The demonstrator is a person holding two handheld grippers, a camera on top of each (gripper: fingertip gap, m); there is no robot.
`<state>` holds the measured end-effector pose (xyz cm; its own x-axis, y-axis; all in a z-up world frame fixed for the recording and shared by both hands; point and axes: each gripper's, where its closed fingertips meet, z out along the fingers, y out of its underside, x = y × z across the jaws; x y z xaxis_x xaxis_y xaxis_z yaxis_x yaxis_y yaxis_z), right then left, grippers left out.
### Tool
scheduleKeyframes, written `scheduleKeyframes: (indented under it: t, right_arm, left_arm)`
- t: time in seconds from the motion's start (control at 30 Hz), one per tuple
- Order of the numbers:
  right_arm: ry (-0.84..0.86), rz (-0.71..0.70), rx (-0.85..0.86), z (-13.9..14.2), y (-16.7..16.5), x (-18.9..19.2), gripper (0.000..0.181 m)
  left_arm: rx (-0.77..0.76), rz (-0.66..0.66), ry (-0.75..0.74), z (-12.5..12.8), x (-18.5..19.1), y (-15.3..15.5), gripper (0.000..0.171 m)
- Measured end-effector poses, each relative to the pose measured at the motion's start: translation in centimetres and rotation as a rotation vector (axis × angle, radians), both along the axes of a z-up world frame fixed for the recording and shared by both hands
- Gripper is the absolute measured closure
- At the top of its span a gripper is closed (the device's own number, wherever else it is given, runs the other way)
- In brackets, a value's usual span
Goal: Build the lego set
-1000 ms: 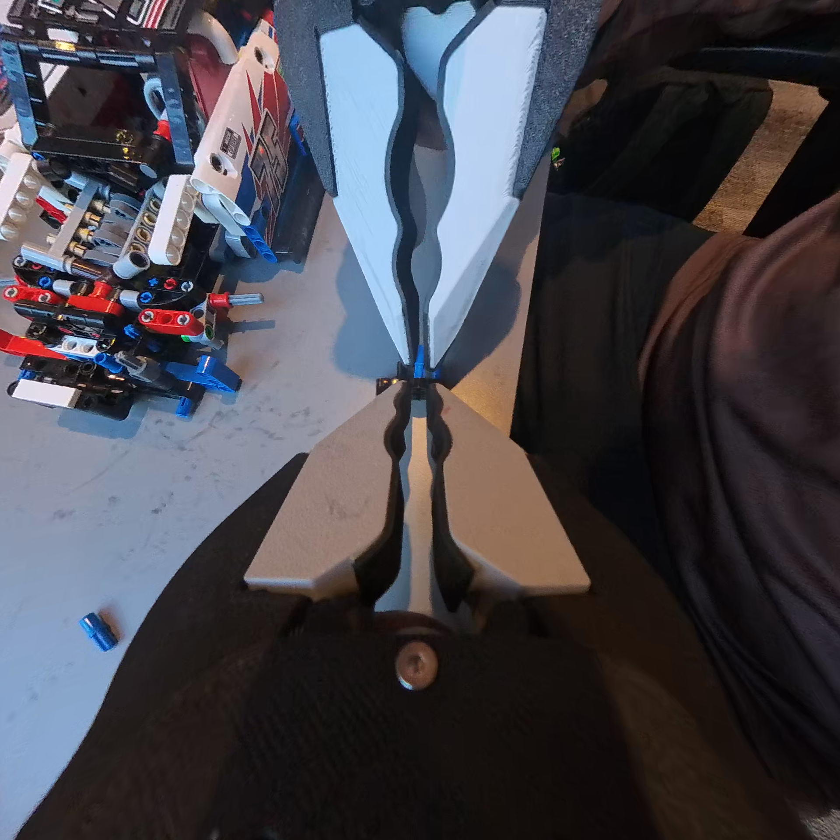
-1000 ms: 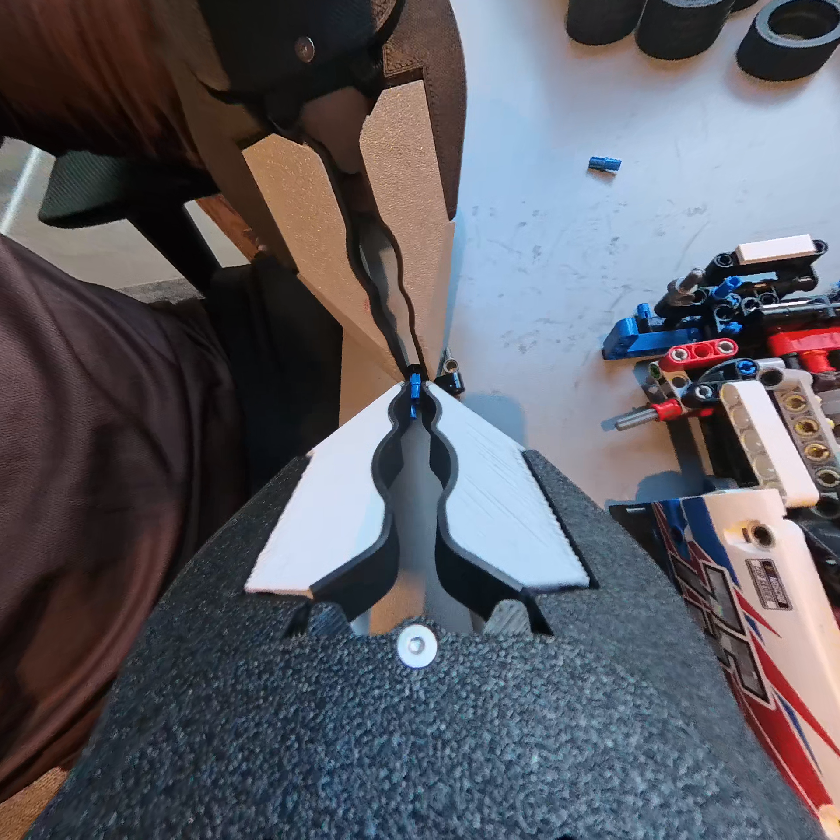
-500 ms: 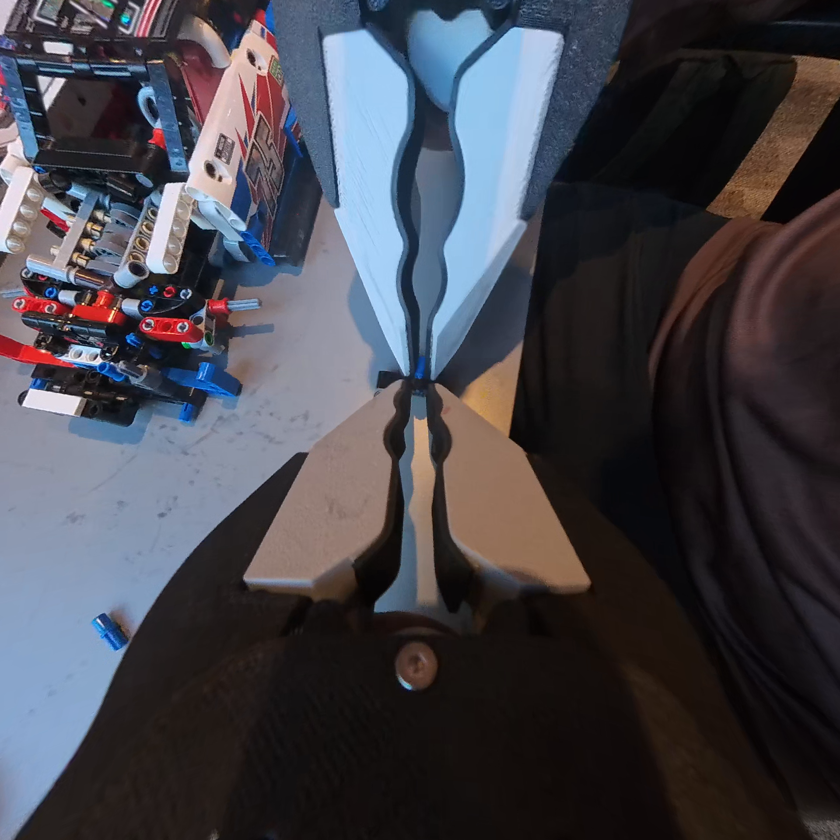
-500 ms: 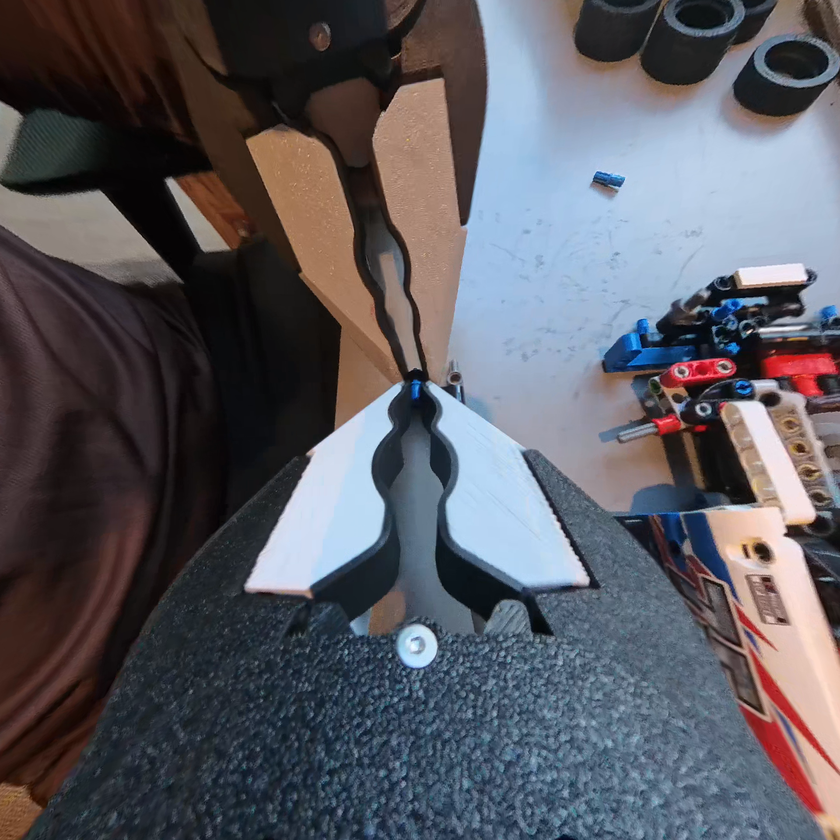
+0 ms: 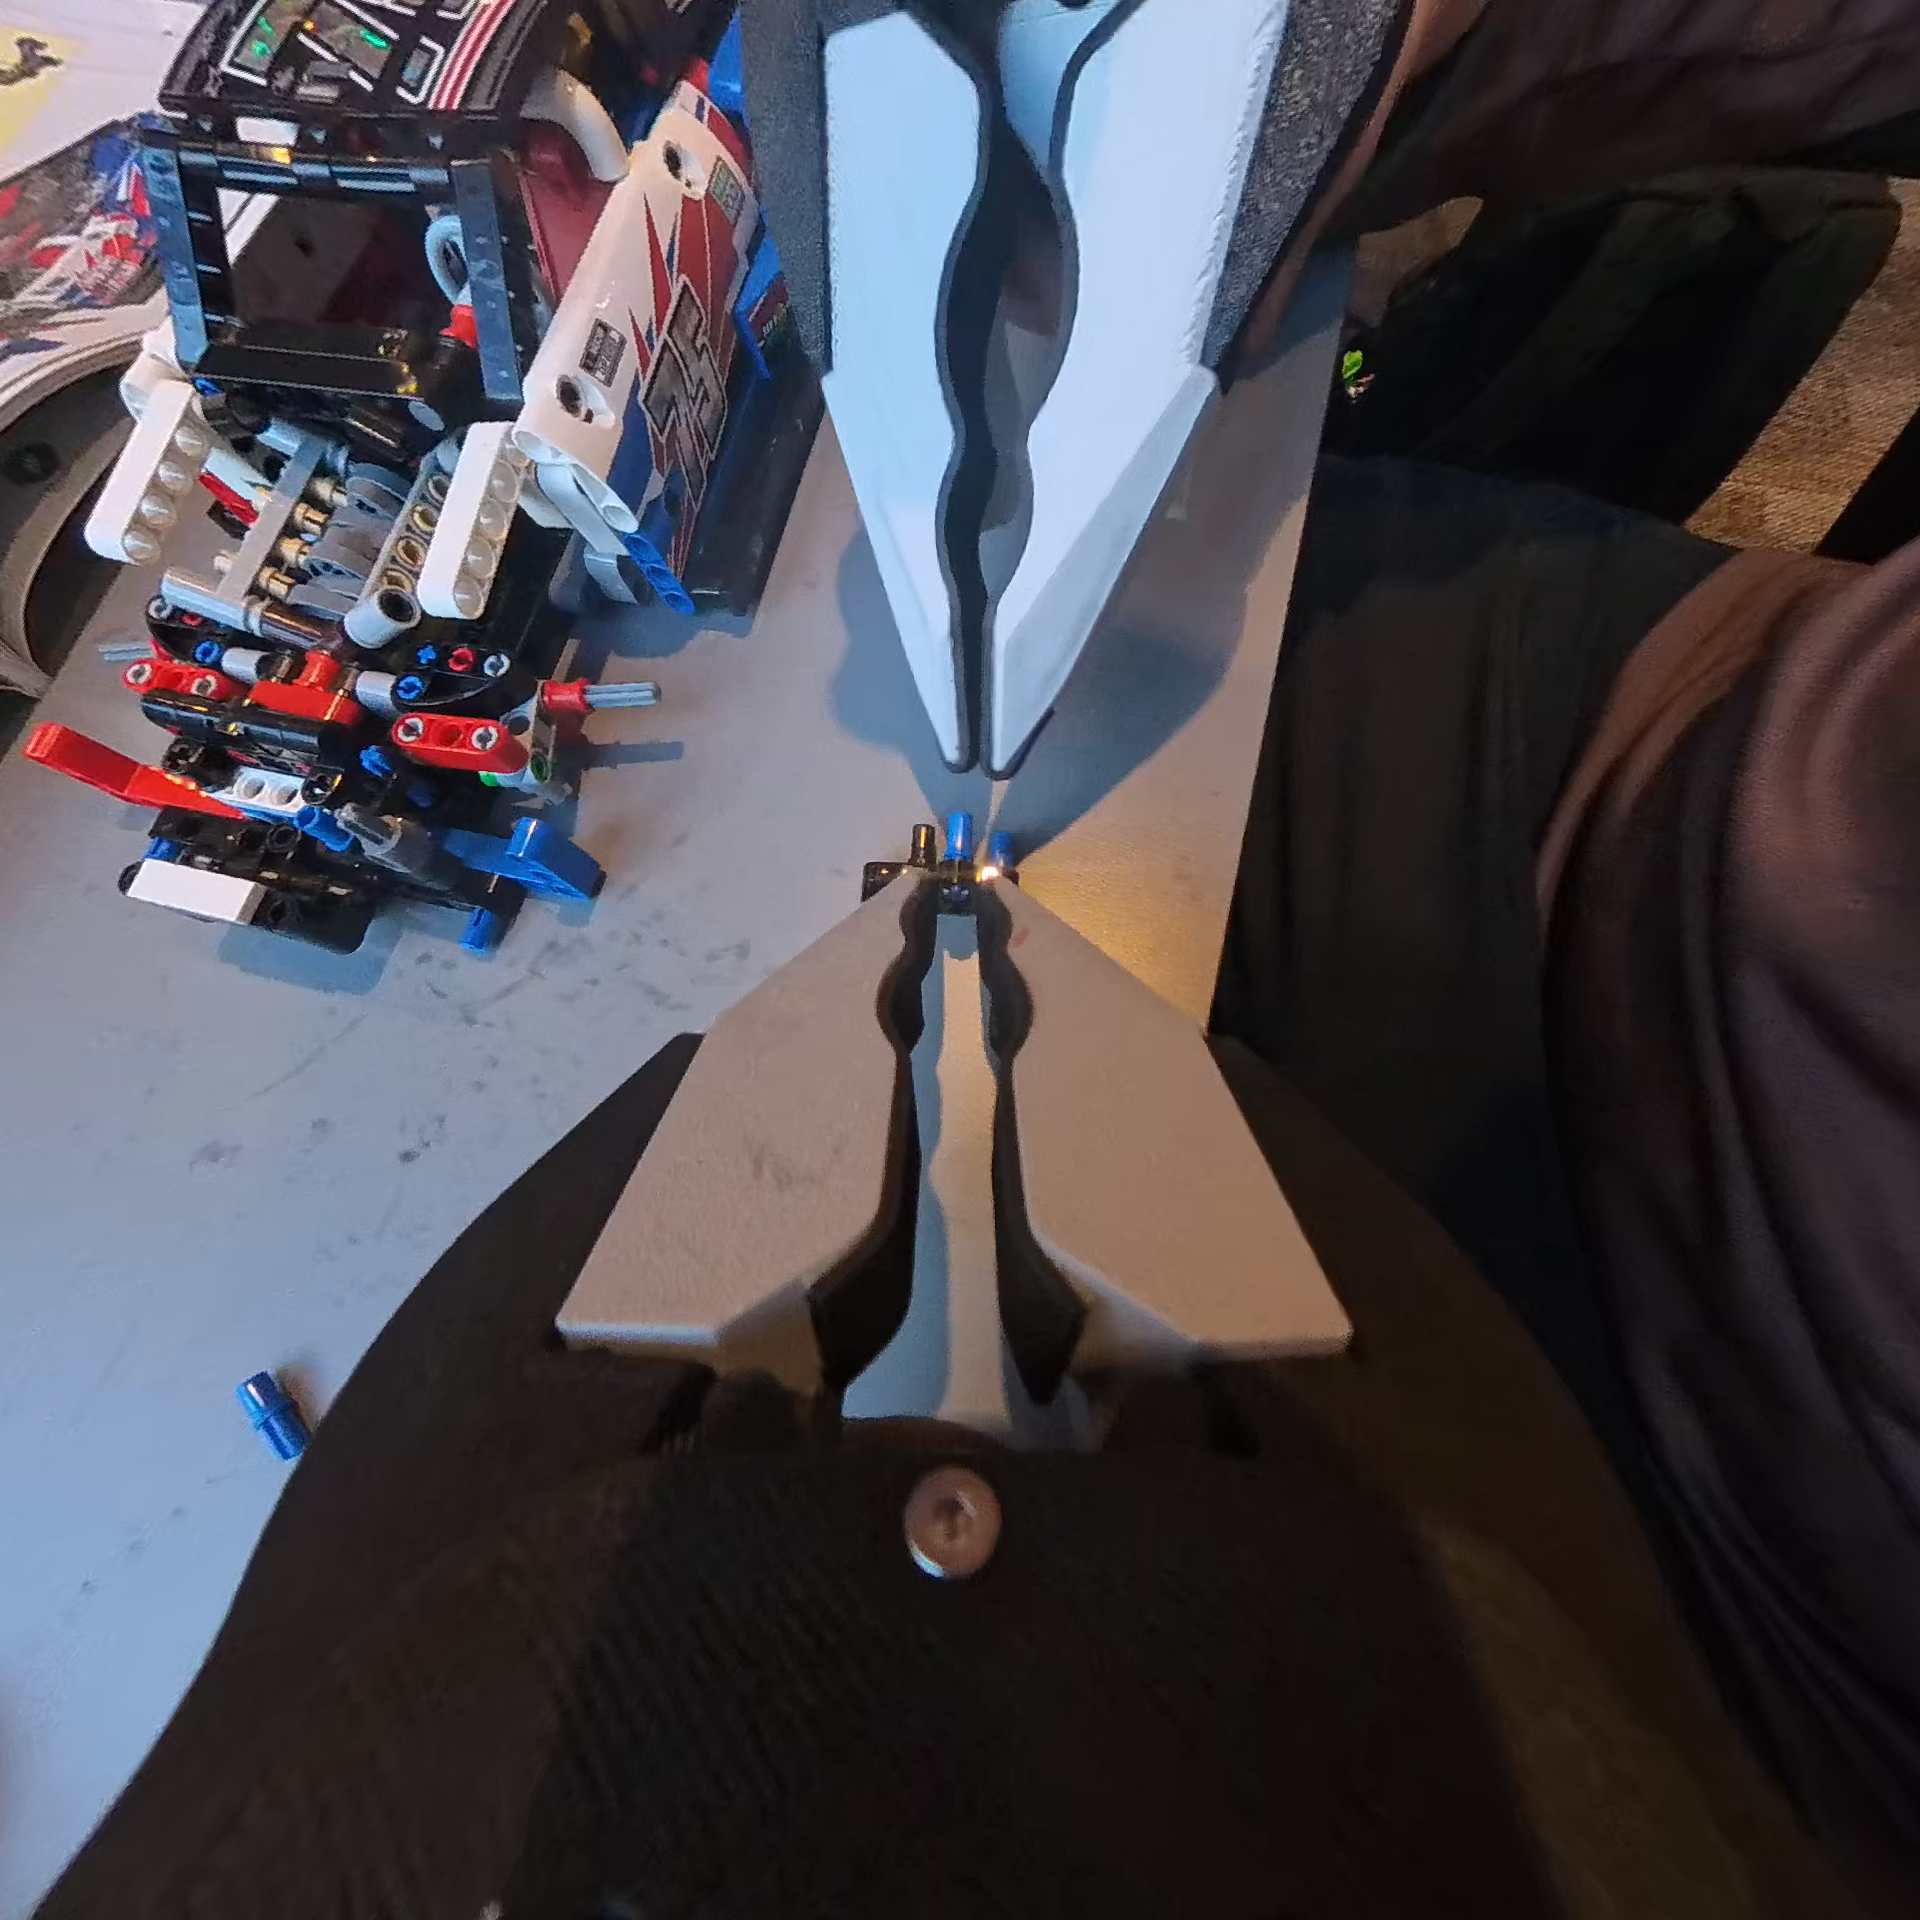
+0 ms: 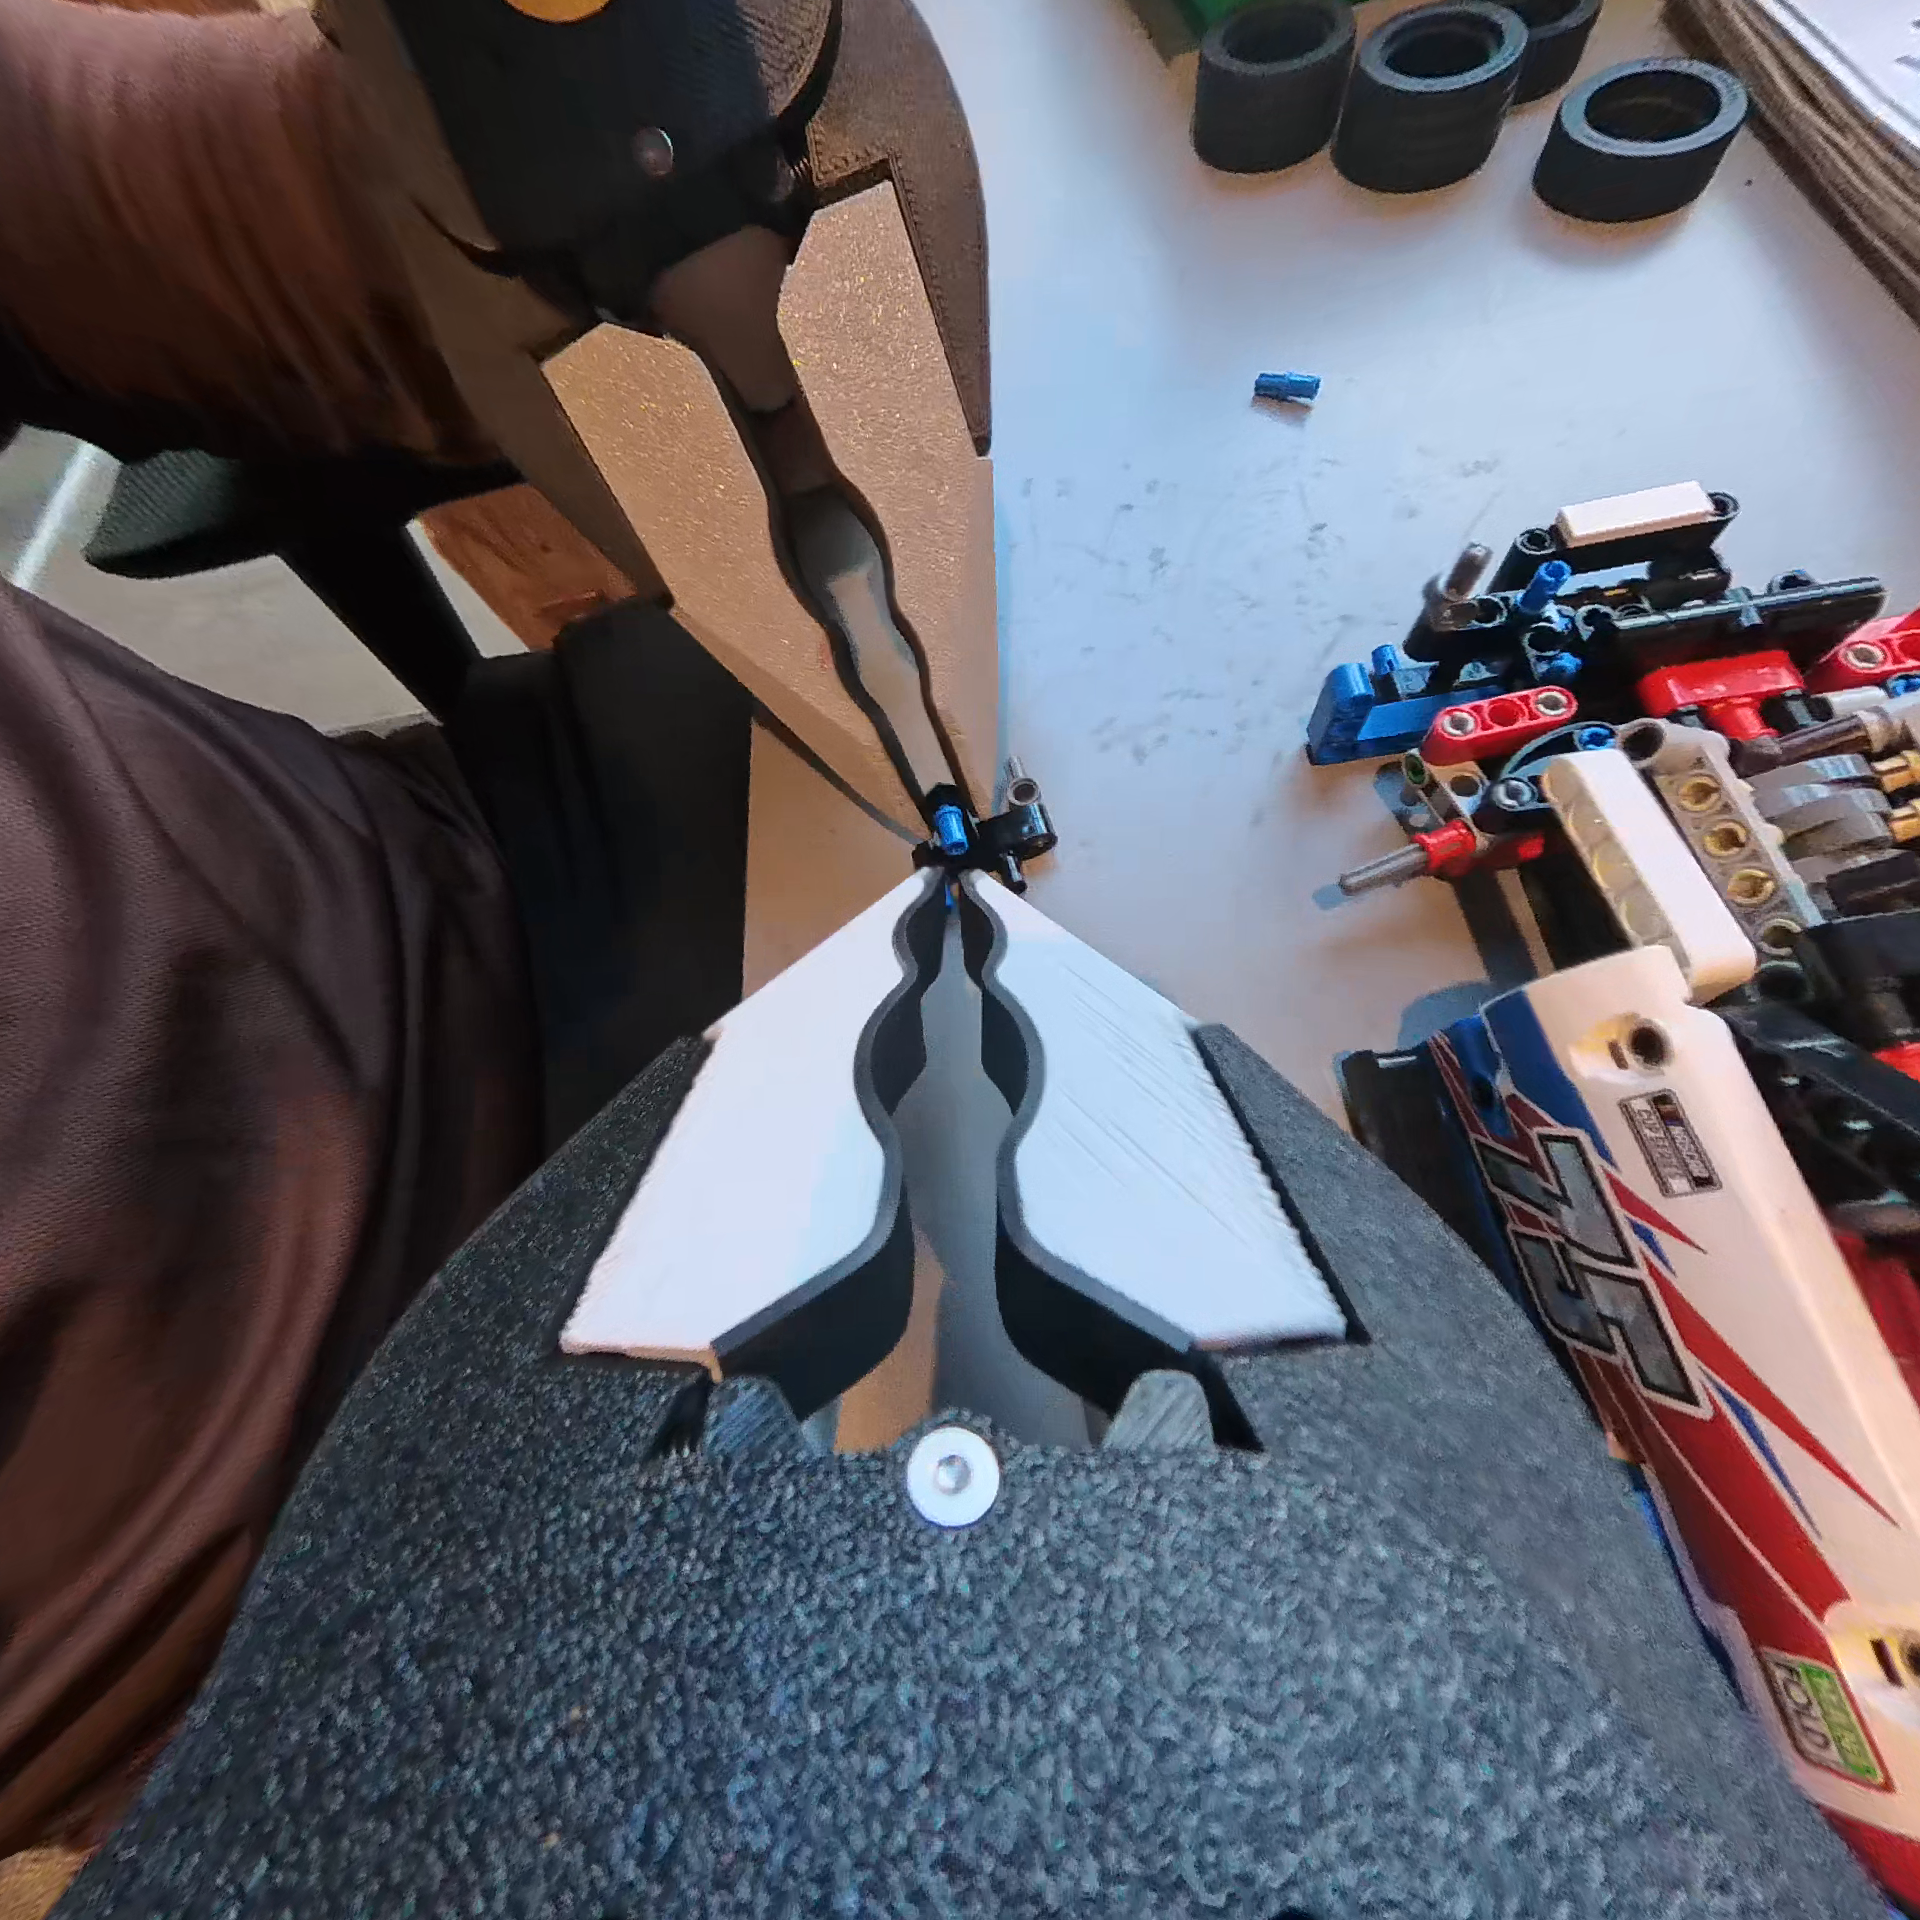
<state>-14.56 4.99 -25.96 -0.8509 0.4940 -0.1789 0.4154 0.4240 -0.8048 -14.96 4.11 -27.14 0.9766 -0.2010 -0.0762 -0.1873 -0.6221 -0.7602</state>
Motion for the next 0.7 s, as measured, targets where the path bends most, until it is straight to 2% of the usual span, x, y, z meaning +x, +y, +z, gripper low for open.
scheduleKeyframes:
  t: [0.37,0.7]
  right_arm:
    - [0.069,0.005,0.073,-0.53,-0.3,-0.03,0.181]
    - [0.094,0.039,0.109,-0.84,-0.59,-0.68,0.181]
  left_arm:
    - [0.007,-0.003,0.034,0.02,0.12,-0.03,0.167]
    - [-0.015,0.013,-0.014,0.04,-0.05,0.2,0.168]
